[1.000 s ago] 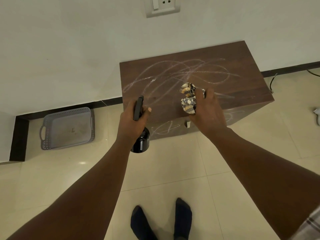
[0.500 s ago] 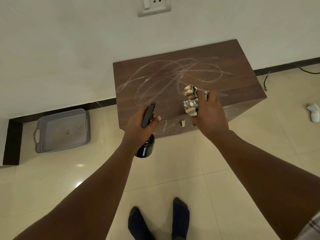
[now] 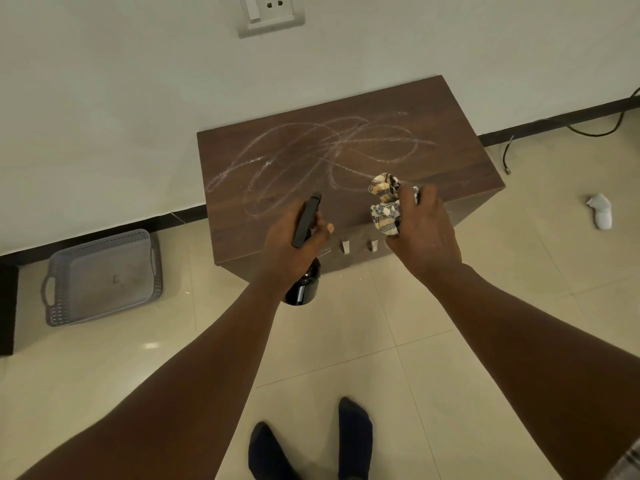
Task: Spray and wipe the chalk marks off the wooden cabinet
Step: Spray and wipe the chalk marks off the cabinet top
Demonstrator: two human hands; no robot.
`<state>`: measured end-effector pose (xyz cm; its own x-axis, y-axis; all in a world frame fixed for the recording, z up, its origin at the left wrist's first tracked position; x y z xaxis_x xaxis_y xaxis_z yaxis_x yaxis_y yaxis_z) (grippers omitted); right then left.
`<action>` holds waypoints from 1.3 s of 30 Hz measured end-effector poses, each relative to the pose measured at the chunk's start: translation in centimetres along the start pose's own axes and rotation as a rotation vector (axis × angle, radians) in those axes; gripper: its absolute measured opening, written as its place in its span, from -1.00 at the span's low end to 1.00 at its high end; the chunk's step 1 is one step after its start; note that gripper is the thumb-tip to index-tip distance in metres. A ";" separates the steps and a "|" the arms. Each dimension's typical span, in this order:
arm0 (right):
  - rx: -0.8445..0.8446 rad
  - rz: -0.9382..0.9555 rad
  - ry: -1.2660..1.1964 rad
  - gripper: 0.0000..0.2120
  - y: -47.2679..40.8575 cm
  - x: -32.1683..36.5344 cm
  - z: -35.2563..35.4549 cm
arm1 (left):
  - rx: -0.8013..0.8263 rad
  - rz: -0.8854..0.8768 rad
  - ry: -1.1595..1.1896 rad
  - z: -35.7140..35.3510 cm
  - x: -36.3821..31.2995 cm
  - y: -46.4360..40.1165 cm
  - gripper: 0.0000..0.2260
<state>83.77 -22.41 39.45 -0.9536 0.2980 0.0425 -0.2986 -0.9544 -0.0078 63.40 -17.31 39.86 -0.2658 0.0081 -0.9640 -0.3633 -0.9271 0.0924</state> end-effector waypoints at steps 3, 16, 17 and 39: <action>-0.011 -0.015 -0.003 -0.37 0.1 -0.4 0.0 | 0.014 -0.014 -0.008 -0.7 -0.1 -0.4 -0.89; -0.025 -0.094 -0.028 -0.40 -0.2 -1.3 -1.3 | -0.120 -0.016 0.058 -1.4 1.0 -1.0 -0.93; -0.016 -0.074 -0.002 -0.40 -0.4 -0.9 -1.6 | -0.146 -0.016 0.055 -0.8 1.2 -1.0 -0.93; 0.143 0.347 -0.140 -0.37 -5.1 21.4 -9.1 | -0.476 -0.024 -0.072 16.3 6.8 1.0 -0.86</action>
<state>64.54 -10.98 31.30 -0.9796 -0.0383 0.1974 0.0577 -0.9940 0.0931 46.72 -12.06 37.49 -0.3295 0.0419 -0.9432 0.0748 -0.9947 -0.0703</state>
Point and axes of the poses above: each hand's wrist, its own y-axis away from the middle knuckle, its own z-axis out of the back of the hand, x = y × z, the point moved 1 cm from there along -y, towards the middle knuckle, and after that the axes turned 10 degrees about y, right-handed, at the moved point
